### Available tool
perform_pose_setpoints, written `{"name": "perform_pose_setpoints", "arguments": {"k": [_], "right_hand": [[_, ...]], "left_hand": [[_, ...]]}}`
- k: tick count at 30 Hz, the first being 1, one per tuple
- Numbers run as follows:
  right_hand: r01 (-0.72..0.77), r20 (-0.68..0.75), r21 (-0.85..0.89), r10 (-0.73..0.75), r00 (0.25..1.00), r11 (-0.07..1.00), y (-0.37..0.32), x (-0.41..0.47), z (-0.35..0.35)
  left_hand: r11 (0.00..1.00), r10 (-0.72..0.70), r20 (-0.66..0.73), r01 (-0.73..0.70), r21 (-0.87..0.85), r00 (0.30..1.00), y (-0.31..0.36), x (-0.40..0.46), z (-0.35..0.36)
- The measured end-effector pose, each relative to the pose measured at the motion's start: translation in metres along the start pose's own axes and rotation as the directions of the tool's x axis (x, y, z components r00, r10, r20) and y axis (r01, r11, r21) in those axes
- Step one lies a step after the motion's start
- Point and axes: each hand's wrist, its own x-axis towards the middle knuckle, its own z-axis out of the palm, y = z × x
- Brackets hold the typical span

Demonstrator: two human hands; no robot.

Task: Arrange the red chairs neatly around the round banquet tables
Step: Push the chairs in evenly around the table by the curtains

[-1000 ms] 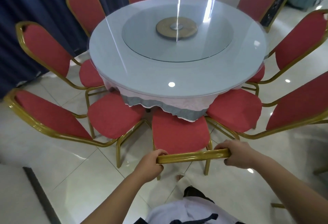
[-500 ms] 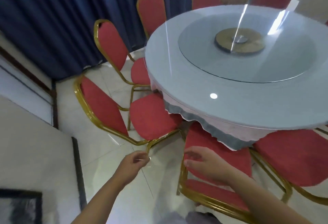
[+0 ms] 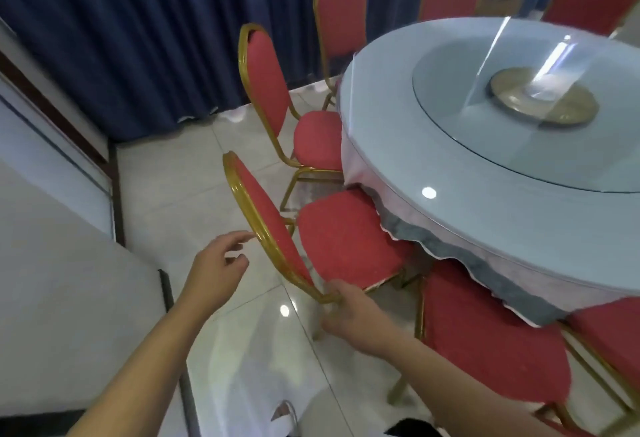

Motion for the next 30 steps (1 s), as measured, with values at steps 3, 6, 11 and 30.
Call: {"name": "perform_pose_setpoints", "arguments": {"k": [3,6,11,30], "right_hand": [[-0.002,-0.104,-0.019,0.0,0.995,1.0,-0.044,0.026,0.032],[-0.048,-0.143,-0.065,0.038,0.989,0.997,-0.074,0.056,0.047],[-0.161,-0.232,-0.142,0.125,0.965,0.977,-0.102,0.125,0.059],[-0.23,-0.358,0.038,0.228,0.905,0.972,-0.12,0.227,0.038]], "left_hand": [[0.987,0.055,0.13,-0.074,0.144,0.99,-0.014,0.039,-0.033],[0.952,0.065,0.214,-0.125,0.279,0.975,-0.02,0.086,-0.054],[0.856,0.076,0.289,-0.21,0.471,0.954,-0.025,0.165,-0.062],[0.568,0.247,0.734,-0.708,0.419,0.632,-0.037,0.41,-0.037]]}}
